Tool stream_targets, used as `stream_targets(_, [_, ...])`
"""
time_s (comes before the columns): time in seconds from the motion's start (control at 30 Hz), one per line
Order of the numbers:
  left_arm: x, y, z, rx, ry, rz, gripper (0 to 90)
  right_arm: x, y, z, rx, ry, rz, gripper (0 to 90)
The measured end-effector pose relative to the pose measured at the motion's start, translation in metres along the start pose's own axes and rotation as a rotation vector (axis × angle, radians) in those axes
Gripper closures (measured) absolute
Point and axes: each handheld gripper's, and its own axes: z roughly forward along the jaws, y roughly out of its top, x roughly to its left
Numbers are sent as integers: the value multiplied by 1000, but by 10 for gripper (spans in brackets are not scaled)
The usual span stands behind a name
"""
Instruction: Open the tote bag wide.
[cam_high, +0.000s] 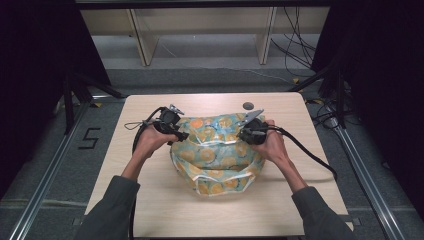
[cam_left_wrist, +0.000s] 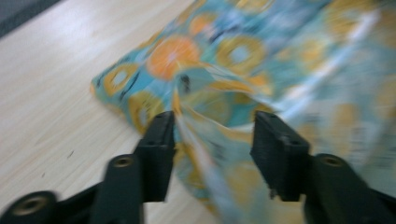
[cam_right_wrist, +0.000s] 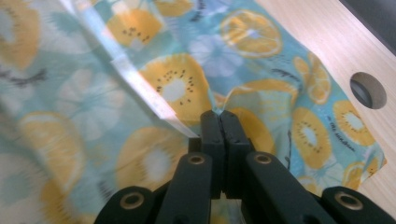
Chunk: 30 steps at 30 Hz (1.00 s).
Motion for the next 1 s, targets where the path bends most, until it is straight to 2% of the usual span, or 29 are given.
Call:
stream_targets(0.03, [-18,3,-14,-26,-11,53,412,-7,3,5,29,7,15,900])
stream_targets(0.07, [-28,4,-18,-35,-16,87,418,-8,3,7,39,9,27,900])
stream_targets(0.1, [-28,4,-18,-35,-16,87,423,-8,3,7,39,9,27,900])
stream_targets(0.13, [-41,3,-20,-39,-25,120,423,-10,3,12,18,-7,26,900])
stream_targets(0.17, [-48,1,-18,-35,-34,137,427,-11,4,14,44,3,42,900])
stream_targets(0.2, [-58,-2,-13,-11,-46,180,426,-11,3,16,46,8,49,900])
stream_targets(0.23, [-65,-6,-4,11,-47,202,422,-12,3,18,45,-5,42,900])
stream_targets(0.3, [-71,-12,8,41,-46,225,410,-12,3,19,44,-5,42,900])
stream_targets(0.37, [-76,-20,26,80,-25,213,398,-9,3,17,47,8,62,900])
stream_targets(0.4, [-78,-22,32,96,-14,220,387,-11,3,16,38,2,42,900])
stream_targets(0.47, [-83,-27,40,123,-22,248,372,-9,3,15,44,8,54,900])
stream_targets(0.5, [-89,-31,46,127,-12,279,340,-10,3,14,33,10,43,900])
stream_targets(0.57, [-92,-33,49,131,-1,296,322,-9,2,15,18,3,48,899])
stream_targets(0.6, [-93,-34,51,133,4,302,299,-9,2,17,4,18,43,894])
stream_targets(0.63, [-95,-35,54,132,6,303,290,-9,2,16,5,14,49,890])
stream_targets(0.67, [-96,-36,56,131,6,300,283,-8,3,13,34,33,65,884])
stream_targets(0.73, [-98,-38,61,131,19,309,295,-8,2,13,28,24,60,870])
stream_targets(0.77, [-98,-40,62,129,17,319,331,-9,2,14,17,22,49,862])
stream_targets(0.8, [-98,-40,63,127,17,328,431,-8,1,13,8,8,62,852])
stream_targets(0.83, [-98,-40,63,122,21,332,482,-7,2,10,25,50,82,846])
stream_targets(0.87, [-97,-40,63,123,23,338,640,-6,2,8,20,40,105,833])
stream_targets(0.93, [-93,-40,63,115,7,322,768,-6,3,7,27,47,106,829])
stream_targets(0.97, [-88,-39,62,112,-8,318,768,-6,3,6,24,39,107,828])
stream_targets(1.0, [-86,-38,61,110,-17,317,835,-7,3,5,11,36,96,822])
